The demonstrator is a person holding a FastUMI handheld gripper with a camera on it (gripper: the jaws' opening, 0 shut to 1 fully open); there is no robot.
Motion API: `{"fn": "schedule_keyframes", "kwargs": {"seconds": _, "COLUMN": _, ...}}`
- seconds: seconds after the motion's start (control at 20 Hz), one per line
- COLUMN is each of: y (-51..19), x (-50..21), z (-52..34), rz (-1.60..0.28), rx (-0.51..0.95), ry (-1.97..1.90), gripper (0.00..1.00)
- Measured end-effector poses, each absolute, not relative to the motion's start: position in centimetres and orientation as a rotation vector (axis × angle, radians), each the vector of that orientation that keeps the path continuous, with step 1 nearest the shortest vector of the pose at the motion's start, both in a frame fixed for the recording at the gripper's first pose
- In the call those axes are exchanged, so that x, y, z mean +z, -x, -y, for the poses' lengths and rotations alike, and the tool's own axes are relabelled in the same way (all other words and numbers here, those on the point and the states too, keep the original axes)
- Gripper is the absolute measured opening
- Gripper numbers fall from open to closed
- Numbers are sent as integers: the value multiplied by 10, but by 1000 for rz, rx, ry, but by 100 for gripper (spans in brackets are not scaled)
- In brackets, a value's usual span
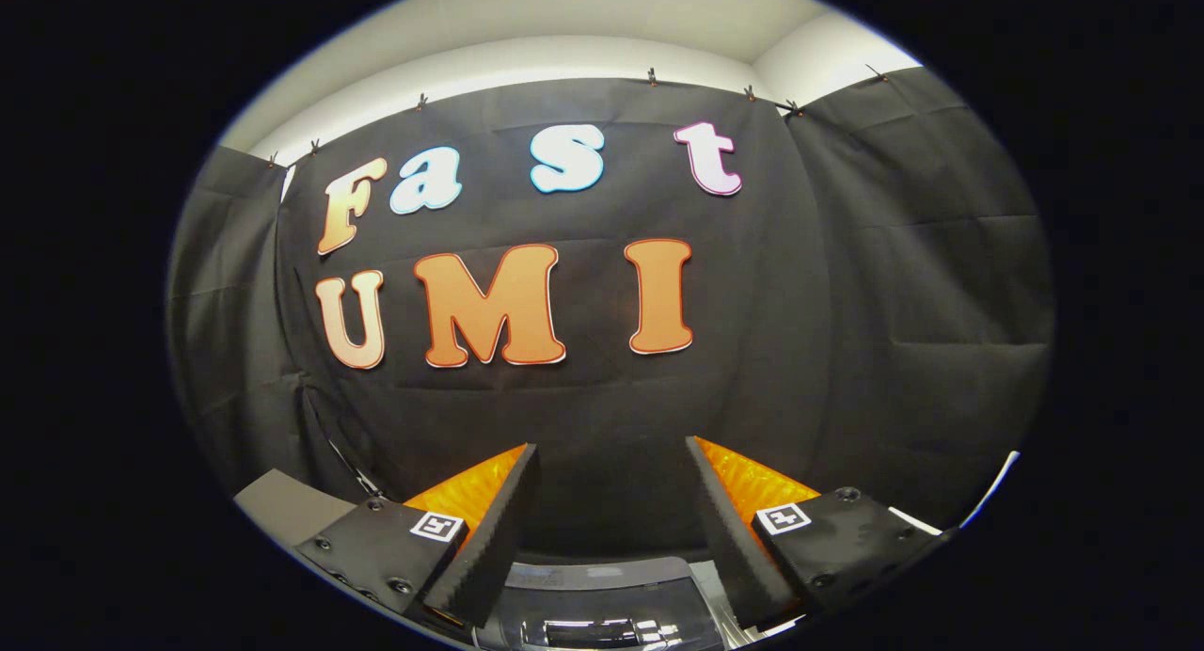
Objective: Put the clothes into the washing machine and then close the washing machine lid.
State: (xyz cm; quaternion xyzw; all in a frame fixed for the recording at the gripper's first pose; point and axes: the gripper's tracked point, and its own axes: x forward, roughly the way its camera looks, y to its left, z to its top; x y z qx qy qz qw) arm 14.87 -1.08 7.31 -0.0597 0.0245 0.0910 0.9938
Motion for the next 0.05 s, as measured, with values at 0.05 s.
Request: {"fn": "schedule_keyframes", "kwargs": {"seconds": 0.05, "y": -147, "x": 75, "z": 11, "rz": -46, "rx": 179, "ry": 118, "gripper": 98}}
